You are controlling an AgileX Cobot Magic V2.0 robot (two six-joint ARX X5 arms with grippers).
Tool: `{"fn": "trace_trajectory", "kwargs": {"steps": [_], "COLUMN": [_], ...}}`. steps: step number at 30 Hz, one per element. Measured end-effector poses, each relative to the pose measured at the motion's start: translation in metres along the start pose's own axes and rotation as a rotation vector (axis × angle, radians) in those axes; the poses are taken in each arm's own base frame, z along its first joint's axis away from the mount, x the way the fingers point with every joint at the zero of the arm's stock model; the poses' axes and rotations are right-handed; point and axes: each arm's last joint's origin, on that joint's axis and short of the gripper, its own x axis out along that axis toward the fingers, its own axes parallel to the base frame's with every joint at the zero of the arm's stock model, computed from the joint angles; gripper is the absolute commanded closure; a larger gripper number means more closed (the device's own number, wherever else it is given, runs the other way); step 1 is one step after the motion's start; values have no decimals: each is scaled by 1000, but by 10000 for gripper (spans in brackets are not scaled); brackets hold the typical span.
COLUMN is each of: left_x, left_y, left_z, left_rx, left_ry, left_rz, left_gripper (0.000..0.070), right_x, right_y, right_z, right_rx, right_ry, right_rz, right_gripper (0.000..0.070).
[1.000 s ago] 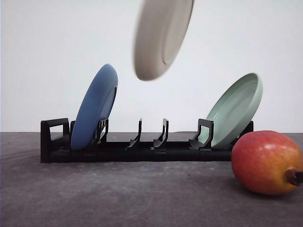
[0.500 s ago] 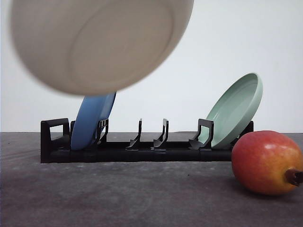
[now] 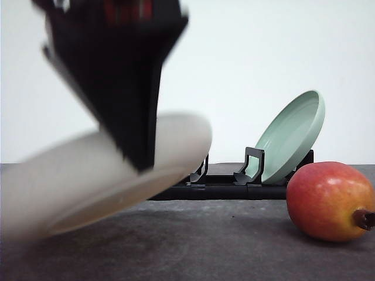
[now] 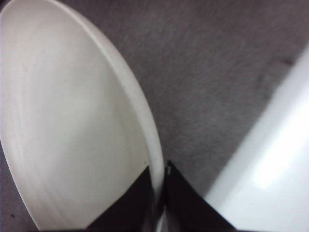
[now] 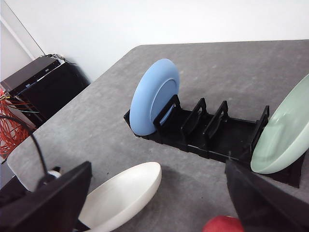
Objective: Place pomegranate in white plate
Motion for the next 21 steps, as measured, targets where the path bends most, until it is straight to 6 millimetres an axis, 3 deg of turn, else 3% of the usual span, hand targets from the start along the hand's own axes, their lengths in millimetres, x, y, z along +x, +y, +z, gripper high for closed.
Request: {"fn": "trace_trajectory", "kwargs": {"steps": [15,17,21], "left_x": [73,74,74], "left_y": [-27,-28,-28], "left_z": [4,4,5], "left_rx": [34,36,27], "left_ry": [108,108,100], "left_rz": [84,87,83], "left_gripper": [696,601,236], "right_x": [0,0,0], "right_y": [0,0,0], "right_z": [0,0,0], "right_rx": [0,0,0], "right_ry": [0,0,0], "right_rz": [0,0,0], "right_gripper": [137,137,137]}}
